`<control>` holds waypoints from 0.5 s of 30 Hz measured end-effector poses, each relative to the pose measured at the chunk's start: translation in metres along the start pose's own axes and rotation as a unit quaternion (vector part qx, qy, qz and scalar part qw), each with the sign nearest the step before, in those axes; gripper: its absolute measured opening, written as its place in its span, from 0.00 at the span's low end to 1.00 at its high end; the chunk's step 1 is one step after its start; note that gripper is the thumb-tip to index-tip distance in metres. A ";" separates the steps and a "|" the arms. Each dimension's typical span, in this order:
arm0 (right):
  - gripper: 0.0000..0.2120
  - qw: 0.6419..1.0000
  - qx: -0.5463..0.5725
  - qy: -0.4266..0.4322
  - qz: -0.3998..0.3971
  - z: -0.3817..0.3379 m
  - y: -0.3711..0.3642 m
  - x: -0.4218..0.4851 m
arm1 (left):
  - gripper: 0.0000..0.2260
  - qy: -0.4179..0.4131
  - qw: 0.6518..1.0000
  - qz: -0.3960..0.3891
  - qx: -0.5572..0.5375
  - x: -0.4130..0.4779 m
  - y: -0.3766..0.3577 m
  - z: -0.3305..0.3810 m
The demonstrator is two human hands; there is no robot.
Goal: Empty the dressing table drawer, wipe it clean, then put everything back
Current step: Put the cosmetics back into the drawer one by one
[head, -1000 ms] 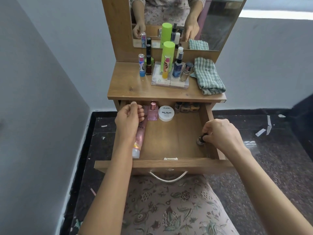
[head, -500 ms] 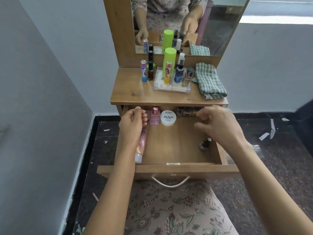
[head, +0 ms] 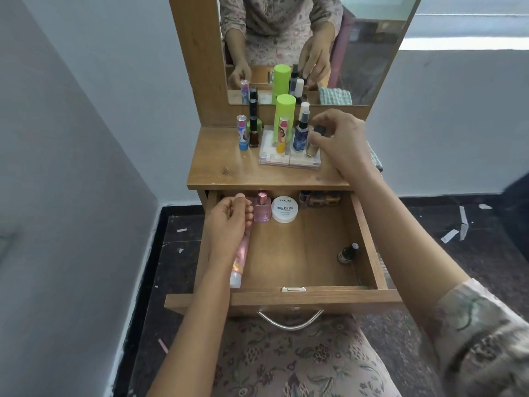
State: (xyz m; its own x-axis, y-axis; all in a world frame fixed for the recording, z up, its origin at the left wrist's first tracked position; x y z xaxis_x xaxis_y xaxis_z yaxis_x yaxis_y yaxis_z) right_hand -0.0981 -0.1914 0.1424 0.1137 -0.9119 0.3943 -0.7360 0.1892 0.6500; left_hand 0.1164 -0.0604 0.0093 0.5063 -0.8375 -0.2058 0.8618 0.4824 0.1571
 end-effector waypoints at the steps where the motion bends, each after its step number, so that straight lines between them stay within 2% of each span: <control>1: 0.10 1.000 0.002 0.001 -0.002 0.000 0.000 0.000 | 0.13 -0.001 1.000 -0.001 0.000 0.000 0.000 0.000; 3: 0.07 1.000 0.022 -0.008 0.011 0.004 0.006 -0.001 | 0.13 -0.002 1.000 0.000 0.002 0.000 0.000 0.001; 6: 0.10 0.992 0.094 -0.065 0.052 0.017 0.026 -0.010 | 0.12 -0.003 1.000 -0.003 0.003 0.000 -0.001 0.002; 9: 0.13 0.961 0.233 -0.147 -0.009 0.023 0.027 -0.035 | 0.11 0.000 1.000 -0.009 0.009 -0.001 -0.003 0.002; 11: 0.14 0.937 0.281 -0.195 -0.068 0.025 0.023 -0.054 | 0.12 0.000 1.000 -0.011 0.012 -0.001 -0.004 0.002; 13: 0.15 0.933 0.266 -0.222 -0.096 0.033 0.020 -0.072 | 0.12 -0.002 1.000 -0.011 0.013 -0.001 -0.005 0.003; 15: 0.12 0.943 0.197 -0.242 -0.116 0.046 0.012 -0.092 | 0.12 -0.005 1.000 -0.008 0.013 -0.002 -0.005 0.004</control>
State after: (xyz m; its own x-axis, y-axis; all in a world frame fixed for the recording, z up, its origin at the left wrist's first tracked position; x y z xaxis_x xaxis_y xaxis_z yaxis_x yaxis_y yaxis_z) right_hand -0.1485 -0.1216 0.0840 0.0554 -0.9895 -0.1332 -0.9306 -0.0995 0.3523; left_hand 0.1112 -0.0620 0.0124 0.4913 -0.8481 -0.1986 0.8689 0.4615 0.1787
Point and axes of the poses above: each hand's wrist, its own x-axis towards the middle knuckle, its own y-axis out of the back of the hand, z = x × y, the point moved 8 cm from there along x, towards the middle knuckle, and after that the axes turned 7 degrees about y, right-handed, at the moved point
